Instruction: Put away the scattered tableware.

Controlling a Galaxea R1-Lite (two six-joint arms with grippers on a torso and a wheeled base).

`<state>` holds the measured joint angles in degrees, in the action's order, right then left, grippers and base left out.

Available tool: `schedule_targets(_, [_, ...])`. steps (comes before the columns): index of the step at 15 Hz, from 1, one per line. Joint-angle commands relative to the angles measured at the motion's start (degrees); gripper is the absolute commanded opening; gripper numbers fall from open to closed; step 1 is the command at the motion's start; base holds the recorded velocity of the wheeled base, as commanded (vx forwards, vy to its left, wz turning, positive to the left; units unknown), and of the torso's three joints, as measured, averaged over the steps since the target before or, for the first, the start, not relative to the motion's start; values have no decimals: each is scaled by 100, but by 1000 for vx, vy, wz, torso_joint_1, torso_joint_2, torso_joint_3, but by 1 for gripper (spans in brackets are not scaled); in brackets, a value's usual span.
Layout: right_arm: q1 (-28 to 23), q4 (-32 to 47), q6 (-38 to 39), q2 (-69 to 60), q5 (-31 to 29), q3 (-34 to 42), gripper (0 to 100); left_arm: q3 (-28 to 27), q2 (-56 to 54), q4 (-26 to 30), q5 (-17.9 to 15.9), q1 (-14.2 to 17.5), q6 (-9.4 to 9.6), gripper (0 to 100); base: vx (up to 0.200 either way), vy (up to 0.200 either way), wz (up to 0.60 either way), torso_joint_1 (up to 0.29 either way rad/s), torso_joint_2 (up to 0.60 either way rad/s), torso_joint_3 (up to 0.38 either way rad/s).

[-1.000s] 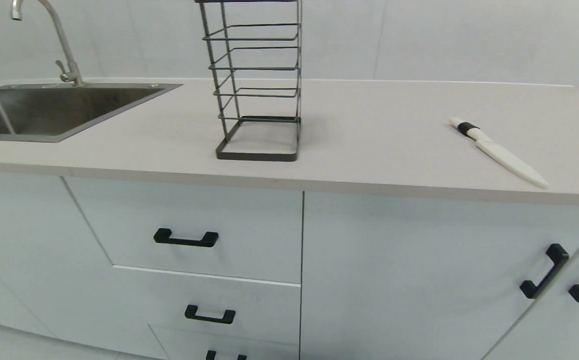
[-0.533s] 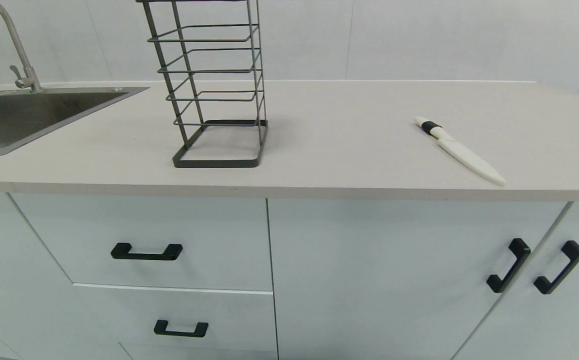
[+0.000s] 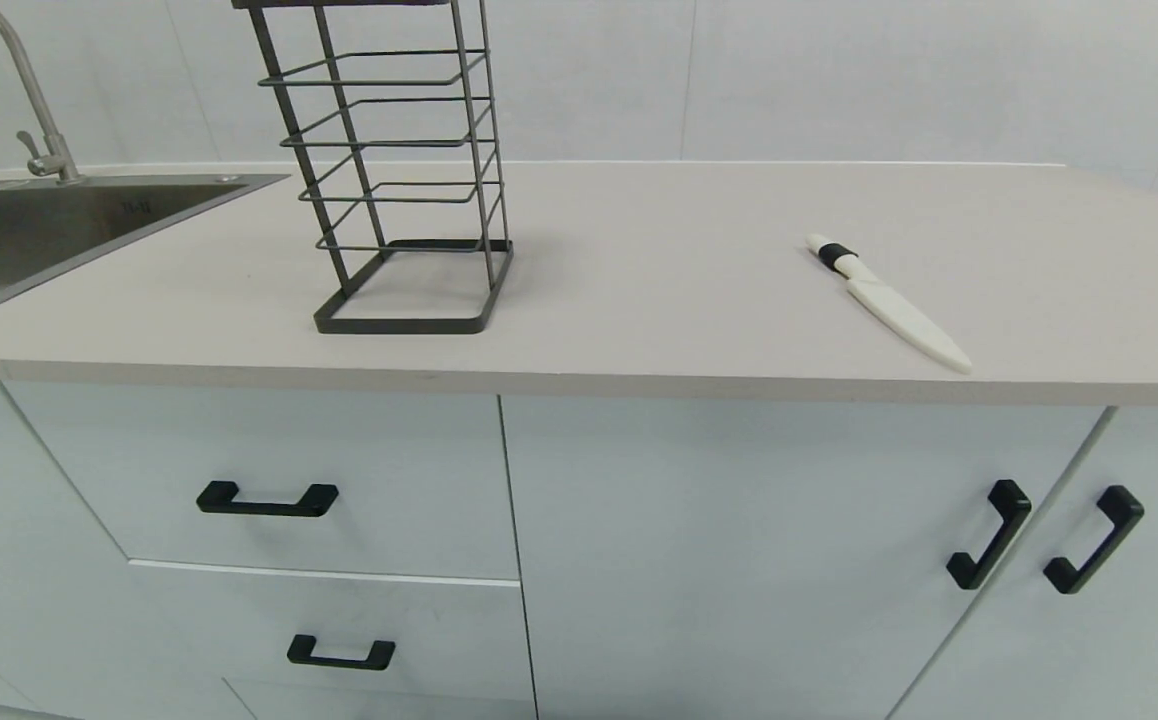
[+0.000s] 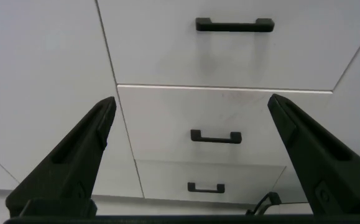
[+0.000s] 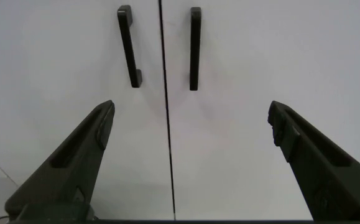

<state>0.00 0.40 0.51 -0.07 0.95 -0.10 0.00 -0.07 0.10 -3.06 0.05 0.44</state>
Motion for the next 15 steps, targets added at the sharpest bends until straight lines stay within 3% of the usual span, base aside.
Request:
schedule_targets(1, [0, -5, 2, 7, 2, 1, 100, 0, 7, -10, 7, 4, 0, 100, 0, 0, 0, 71, -163, -22])
schedule_targets(5, [0, -5, 2, 7, 2, 1, 100, 0, 7, -10, 16, 4, 0, 100, 0, 0, 0, 170, -171, -209])
schedule_targets(8, [0, -5, 2, 7, -7, 1, 100, 0, 7, -10, 16, 4, 0, 100, 0, 0, 0, 180, -613, -204])
schedule_targets(15, [0, -5, -7, 7, -7, 1, 100, 0, 7, -10, 16, 4, 0, 100, 0, 0, 0, 69, -197, -93])
